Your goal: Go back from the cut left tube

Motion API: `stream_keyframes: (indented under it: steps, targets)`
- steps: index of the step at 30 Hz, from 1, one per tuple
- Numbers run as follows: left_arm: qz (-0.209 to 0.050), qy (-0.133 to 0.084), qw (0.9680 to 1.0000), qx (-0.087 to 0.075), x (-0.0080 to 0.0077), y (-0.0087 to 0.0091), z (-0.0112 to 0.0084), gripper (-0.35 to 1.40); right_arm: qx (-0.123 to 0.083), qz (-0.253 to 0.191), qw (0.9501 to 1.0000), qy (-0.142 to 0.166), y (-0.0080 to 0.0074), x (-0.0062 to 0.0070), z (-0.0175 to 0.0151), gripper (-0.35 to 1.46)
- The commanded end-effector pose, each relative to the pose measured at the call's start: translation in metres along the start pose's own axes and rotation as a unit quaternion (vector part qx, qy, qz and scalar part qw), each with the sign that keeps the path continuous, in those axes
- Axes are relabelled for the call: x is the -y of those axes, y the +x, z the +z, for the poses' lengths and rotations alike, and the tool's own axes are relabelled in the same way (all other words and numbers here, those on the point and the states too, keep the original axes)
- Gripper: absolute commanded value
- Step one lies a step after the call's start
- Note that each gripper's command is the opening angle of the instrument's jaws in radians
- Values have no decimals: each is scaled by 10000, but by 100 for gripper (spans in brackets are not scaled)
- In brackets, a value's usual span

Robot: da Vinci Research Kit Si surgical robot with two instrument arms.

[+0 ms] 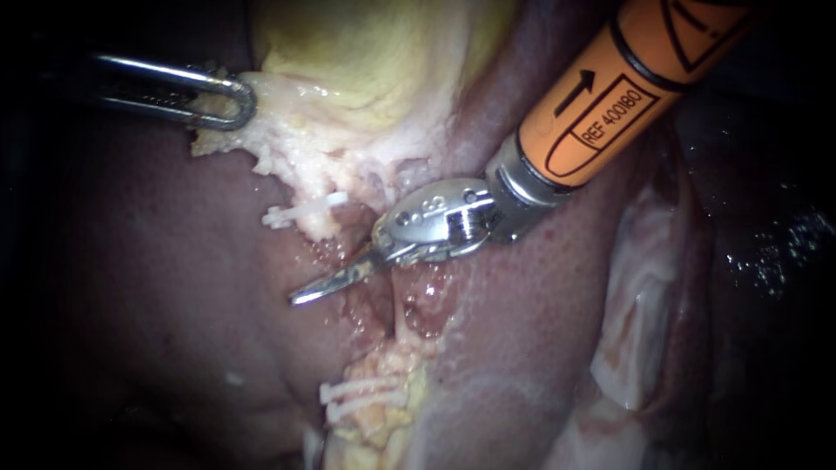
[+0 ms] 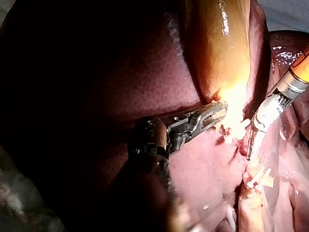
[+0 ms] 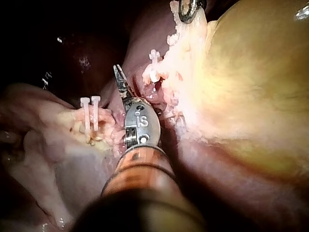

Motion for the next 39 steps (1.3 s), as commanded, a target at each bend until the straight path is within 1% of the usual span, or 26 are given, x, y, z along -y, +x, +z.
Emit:
stream_keyframes:
  steps: [1, 3, 4, 5, 6, 8, 9, 10, 13, 17, 19, 20, 22, 24, 25, 26, 27, 29, 30, 31, 33, 35, 37, 38, 39]
  targets:
    - [3, -3, 10000, 2, 0, 0, 0, -35, -4, 219, 9998, 10, 1, 2, 0, -35]
    - [3, -4, 10000, 2, 0, 0, 0, -35, 9, 396, 9992, -8, 1, 3, 1, -35]
    - [3, -5, 10000, 3, 0, 0, -1, -35, 7, 574, 9984, -12, 2, 4, 2, -20]
    - [4, -5, 10000, 3, 0, 0, -1, -35, 4, 750, 9972, -13, 3, 5, 2, 5]
    - [4, -5, 10000, 3, 0, 0, -1, -35, 3, 837, 9965, -13, 4, 6, 2, 20]
    - [4, -6, 10000, 4, 0, 0, -1, -35, 0, 984, 9951, -15, 6, 7, 4, 64]
    - [4, -7, 10000, 4, 0, 0, -1, -35, -1, 1045, 9945, -19, 7, 6, 5, 83]
    - [4, -7, 10000, 4, 0, 0, -1, -35, -3, 1075, 9942, -22, 8, 6, 6, 96]
    - [5, -8, 10000, 5, 0, 0, -2, -35, -4, 1136, 9935, -28, 8, 4, 7, 113]
    - [5, -9, 10000, 5, 0, -1, -2, -35, -5, 1135, 9935, -42, 8, 5, 6, 120]
    - [5, -10, 10000, 6, 1, 0, -2, -35, -5, 1133, 9935, -53, 7, 6, 5, 120]
    - [5, -10, 10000, 6, 1, 0, -2, -35, -7, 1130, 9936, -78, 7, 7, 4, 123]
    - [6, -11, 10000, 7, 1, -1, -3, -35, -16, 1123, 9934, -217, 5, 11, 1, 128]
    - [6, -13, 10000, 8, 1, -1, -3, -35, -37, 1115, 9924, -526, 2, 18, -5, 135]
    - [6, -14, 10000, 9, 1, -1, -4, -35, -54, 1118, 9908, -765, 0, 22, -9, 138]
    - [6, -14, 10000, 9, 1, -1, -4, -35, -78, 1139, 9870, -1135, -3, 28, -14, 141]
    - [6, -14, 10000, 9, 2, -1, -4, -35, -93, 1170, 9832, -1399, -5, 33, -18, 143]
    - [7, -16, 10000, 10, 2, -1, -4, -35, -101, 1210, 9742, -1905, -10, 43, -28, 143]
    - [7, -15, 10000, 10, 2, -1, -4, -35, -46, 1018, 9690, -2251, -14, 51, -35, 143]
    - [7, -15, 10000, 9, 2, -1, -4, -35, -4, 927, 9645, -2471, -17, 56, -41, 143]
    - [7, -15, 10000, 10, 2, -1, -4, -35, 72, 860, 9574, -2756, -25, 69, -55, 143]
    - [7, -15, 10000, 9, 3, -1, -4, -35, 191, 745, 9525, -2945, -31, 80, -67, 143]
    - [6, -15, 10000, 9, 3, -1, -4, -35, 391, 618, 9463, -3150, -38, 89, -82, 143]
    - [6, -15, 10000, 9, 3, -1, -3, -35, 484, 562, 9442, -3209, -41, 93, -88, 143]
    - [6, -14, 10000, 9, 3, -1, -3, -35, 629, 493, 9427, -3240, -44, 97, -97, 143]
